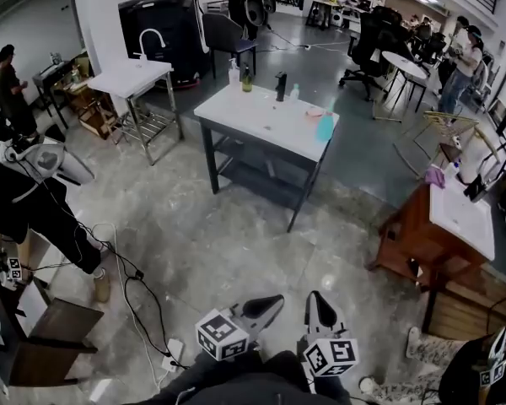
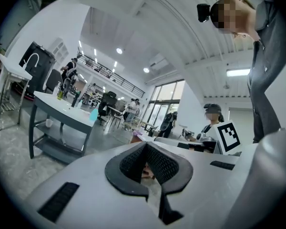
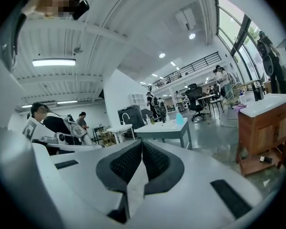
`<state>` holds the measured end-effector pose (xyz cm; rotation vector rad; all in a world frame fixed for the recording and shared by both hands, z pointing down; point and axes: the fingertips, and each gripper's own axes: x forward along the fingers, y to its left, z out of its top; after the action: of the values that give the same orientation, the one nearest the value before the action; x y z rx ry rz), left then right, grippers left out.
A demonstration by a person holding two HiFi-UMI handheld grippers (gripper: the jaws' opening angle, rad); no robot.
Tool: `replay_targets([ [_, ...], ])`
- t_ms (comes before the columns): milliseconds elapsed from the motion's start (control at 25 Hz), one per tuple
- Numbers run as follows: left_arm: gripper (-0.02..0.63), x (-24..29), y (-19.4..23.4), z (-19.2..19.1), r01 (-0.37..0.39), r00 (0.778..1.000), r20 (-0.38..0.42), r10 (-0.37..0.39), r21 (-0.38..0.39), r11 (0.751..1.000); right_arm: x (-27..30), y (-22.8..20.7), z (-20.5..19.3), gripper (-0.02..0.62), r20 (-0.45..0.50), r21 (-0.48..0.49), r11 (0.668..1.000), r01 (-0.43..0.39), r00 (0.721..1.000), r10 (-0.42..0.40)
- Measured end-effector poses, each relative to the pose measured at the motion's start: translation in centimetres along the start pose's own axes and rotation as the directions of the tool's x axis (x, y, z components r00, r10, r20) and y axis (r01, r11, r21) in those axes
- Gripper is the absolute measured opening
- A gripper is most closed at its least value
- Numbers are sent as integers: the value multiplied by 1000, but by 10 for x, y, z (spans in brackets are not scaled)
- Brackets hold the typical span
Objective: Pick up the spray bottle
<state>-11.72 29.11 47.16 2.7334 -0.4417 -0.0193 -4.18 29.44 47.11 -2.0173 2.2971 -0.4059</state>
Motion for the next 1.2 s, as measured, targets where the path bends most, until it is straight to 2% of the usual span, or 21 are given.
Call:
replay_targets([
  [440, 6, 2, 17, -8, -47, 999, -2, 47, -48, 998, 21, -6, -8, 11, -42, 23, 999, -32, 999, 33],
  [640, 6, 9, 24, -16, -54, 998, -28, 53, -69, 996, 29, -13, -11, 11, -43, 38, 999, -32, 998, 34],
  [840, 6, 39, 33, -9, -36, 999, -43, 33, -52, 998, 45, -35, -2, 12, -37, 43, 999, -29, 999, 31],
  [1200, 6, 101, 69, 18, -34, 999, -20, 33, -52, 998, 94, -82, 23, 11, -32, 30, 999, -40, 999, 41],
])
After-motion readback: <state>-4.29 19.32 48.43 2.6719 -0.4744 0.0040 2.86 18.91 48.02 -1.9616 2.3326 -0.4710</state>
